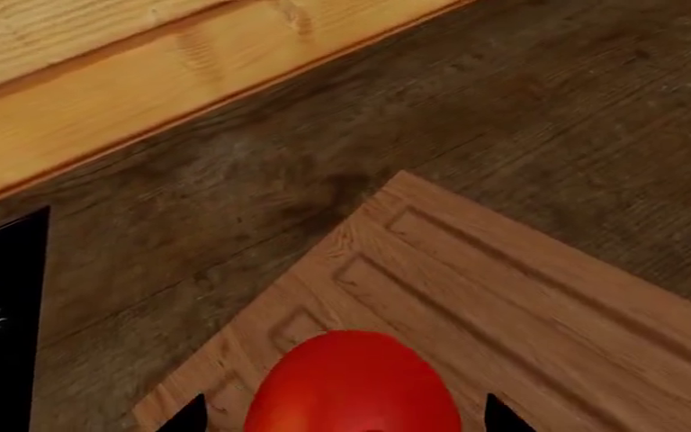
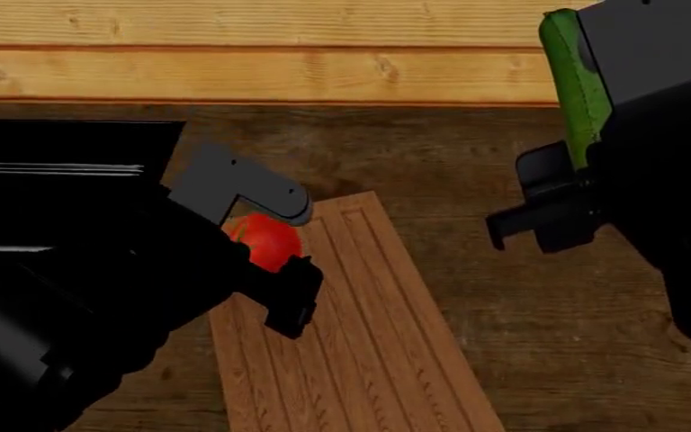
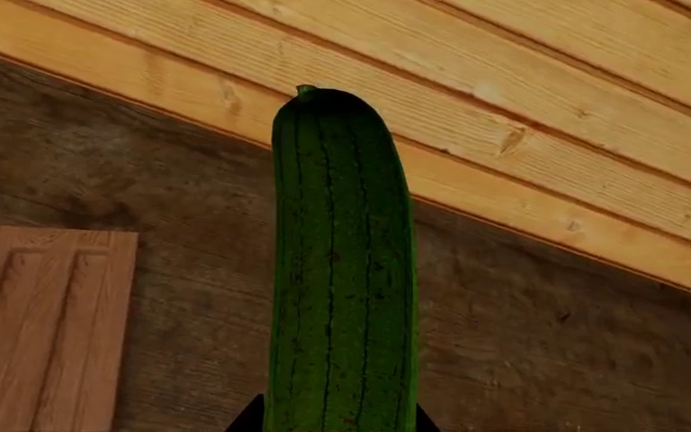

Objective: Pick the vegetables from the sink and place them on the cutting board.

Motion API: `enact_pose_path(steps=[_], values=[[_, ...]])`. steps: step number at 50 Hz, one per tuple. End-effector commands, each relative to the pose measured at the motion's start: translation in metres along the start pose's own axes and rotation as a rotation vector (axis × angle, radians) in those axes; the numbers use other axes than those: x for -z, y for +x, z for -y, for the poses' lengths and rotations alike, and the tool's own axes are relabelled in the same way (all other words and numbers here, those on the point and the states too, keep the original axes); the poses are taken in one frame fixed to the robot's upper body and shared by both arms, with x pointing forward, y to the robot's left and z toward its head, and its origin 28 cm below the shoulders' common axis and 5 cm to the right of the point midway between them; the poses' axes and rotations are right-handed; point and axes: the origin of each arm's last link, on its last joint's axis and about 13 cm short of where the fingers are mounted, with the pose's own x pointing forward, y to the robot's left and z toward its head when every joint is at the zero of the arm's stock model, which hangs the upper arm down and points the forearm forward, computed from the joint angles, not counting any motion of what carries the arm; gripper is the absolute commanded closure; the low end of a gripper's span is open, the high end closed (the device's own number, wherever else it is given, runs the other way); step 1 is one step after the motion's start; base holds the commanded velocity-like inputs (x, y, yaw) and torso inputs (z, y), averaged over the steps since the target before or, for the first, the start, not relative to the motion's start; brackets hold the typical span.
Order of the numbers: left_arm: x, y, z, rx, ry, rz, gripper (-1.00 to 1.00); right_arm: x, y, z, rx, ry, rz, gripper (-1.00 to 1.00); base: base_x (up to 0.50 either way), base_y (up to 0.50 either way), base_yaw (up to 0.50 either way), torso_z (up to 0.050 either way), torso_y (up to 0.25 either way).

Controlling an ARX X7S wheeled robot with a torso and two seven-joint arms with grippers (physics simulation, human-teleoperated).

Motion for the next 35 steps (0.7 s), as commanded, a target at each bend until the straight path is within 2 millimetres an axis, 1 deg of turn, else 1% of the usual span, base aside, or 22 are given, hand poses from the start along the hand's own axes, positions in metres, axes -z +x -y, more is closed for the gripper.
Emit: enact_pose_path(steps=[1,8,11,12,14,25,28,31,33,35], values=[[-0.002,-0.003,0.010,0.070,-0.029,0.016,-1.00,-0.006,0.000,0.002,-0.004,0.009,0.039,1.00,0.00,0.00,0.00,0.000,0.000],[-0.009,-0.007,0.007,0.064,-0.025,0.045,-1.00,-0.006,0.000,0.001,-0.008,0.010,0.038,1.00,0.00,0.00,0.00,0.000,0.000],[-0.016,-0.011,0.005,0.057,-0.024,0.072,-1.00,-0.006,0.000,0.001,-0.009,0.008,0.039,1.00,0.00,0.00,0.00,0.000,0.000],[-0.023,-0.014,0.003,0.049,-0.024,0.101,-1.00,-0.006,0.000,0.000,-0.010,0.009,0.039,1.00,0.00,0.00,0.00,0.000,0.000],[-0.030,-0.018,0.000,0.039,-0.027,0.130,-1.00,-0.004,0.001,0.000,-0.013,0.007,0.034,1.00,0.00,0.00,0.00,0.005,0.000],[-0.059,-0.041,-0.013,-0.004,-0.053,0.261,-1.00,-0.004,-0.001,-0.001,-0.021,0.021,0.030,1.00,0.00,0.00,0.00,0.000,0.000],[-0.062,-0.043,-0.017,-0.021,-0.077,0.308,-1.00,-0.004,0.000,-0.003,-0.054,0.028,0.013,1.00,0.00,0.00,0.00,0.000,0.000],[-0.063,-0.048,-0.019,-0.030,-0.090,0.340,-1.00,-0.009,-0.001,-0.006,-0.071,0.027,-0.001,1.00,0.00,0.00,0.00,0.000,0.000],[-0.062,-0.049,-0.021,-0.030,-0.106,0.352,-1.00,-0.010,0.000,-0.009,-0.058,-0.031,-0.030,1.00,0.00,0.00,0.00,0.000,0.000],[-0.062,-0.051,-0.023,-0.028,-0.125,0.375,-1.00,-0.010,0.002,-0.012,-0.087,-0.030,-0.053,1.00,0.00,0.00,0.00,0.000,0.000]])
